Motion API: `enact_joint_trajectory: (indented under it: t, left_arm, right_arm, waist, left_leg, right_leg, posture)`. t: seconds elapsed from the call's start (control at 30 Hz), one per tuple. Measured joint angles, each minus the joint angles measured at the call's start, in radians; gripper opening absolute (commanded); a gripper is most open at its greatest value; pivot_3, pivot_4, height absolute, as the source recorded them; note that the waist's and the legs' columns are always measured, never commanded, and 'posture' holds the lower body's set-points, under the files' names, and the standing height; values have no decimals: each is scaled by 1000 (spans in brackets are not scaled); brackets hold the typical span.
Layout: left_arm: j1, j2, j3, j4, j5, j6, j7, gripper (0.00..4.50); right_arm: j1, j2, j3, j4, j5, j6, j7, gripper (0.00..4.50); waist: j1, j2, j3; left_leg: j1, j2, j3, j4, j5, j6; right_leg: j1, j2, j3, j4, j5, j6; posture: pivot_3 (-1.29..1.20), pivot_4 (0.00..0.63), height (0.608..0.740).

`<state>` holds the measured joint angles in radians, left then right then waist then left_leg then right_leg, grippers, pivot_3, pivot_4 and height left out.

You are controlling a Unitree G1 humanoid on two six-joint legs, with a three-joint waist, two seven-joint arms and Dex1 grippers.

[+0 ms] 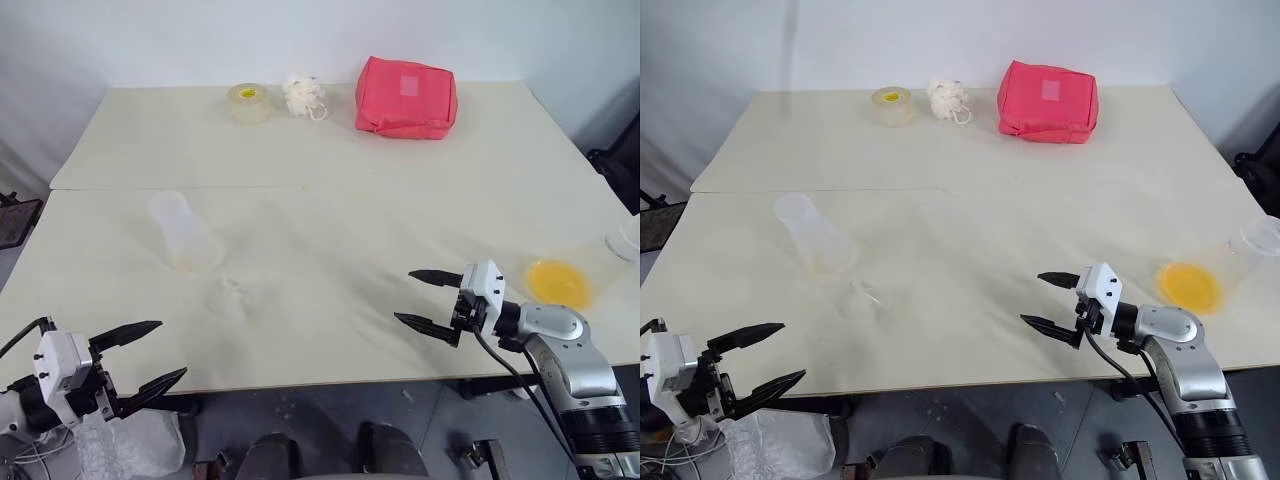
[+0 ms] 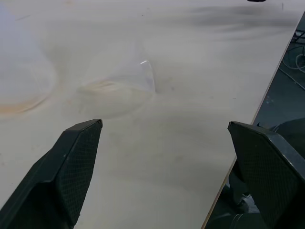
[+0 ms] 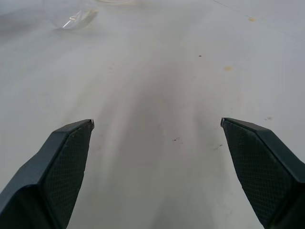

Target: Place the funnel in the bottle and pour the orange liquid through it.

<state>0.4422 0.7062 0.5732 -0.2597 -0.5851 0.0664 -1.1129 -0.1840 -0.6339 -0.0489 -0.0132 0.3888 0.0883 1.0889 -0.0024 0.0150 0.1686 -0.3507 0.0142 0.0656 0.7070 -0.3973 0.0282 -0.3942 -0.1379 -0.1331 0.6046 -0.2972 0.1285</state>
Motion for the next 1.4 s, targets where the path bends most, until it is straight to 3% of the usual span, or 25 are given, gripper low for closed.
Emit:
enact_joint_trajectory:
  t: [0.17,0.43,0.67,0.83,0.97,1.4]
  left_arm:
    - [-28,4,0,0,0,26,8,4500]
    - [-40,55,3,-16,-41,243,98,4500]
    - [16,-66,164,-40,-53,191,164,4500]
    - [4,-77,212,-13,-57,169,187,4500]
    - [-130,-77,186,66,-43,127,222,4500]
    - [-594,-26,-85,405,62,60,204,4500]
  right_arm:
    - [0,2,0,0,0,0,-9,4476]
    - [-10,4,1,2,-1,0,-12,4476]
    - [-43,8,5,28,-1,0,8,4476]
    - [-108,18,21,48,-3,-1,32,4476]
    - [-147,47,52,43,0,10,46,4476]
    - [-205,87,78,-24,30,47,31,4476]
  waist:
    - [1,0,0]
    - [-1,0,0]
    - [-1,0,0]
    - [3,0,0]
    - [5,0,0]
    - [2,0,0]
  left_leg:
    - [0,0,0,0,0,0]
    - [0,0,0,0,0,0]
    - [0,1,0,0,0,0]
    - [0,0,-1,3,0,0]
    - [-1,0,-2,5,0,0]
    - [-1,-2,-2,8,0,-1]
  right_leg:
    - [0,0,0,0,0,0]
    - [0,0,0,0,0,0]
    - [0,1,0,0,0,0]
    - [1,0,1,1,0,0]
    - [0,0,0,3,0,0]
    - [0,3,0,7,0,0]
  posture:
    - [0,150,740]
    - [0,150,740]
    - [0,150,740]
    - [0,150,740]
    - [0,150,740]
    - [0,150,740]
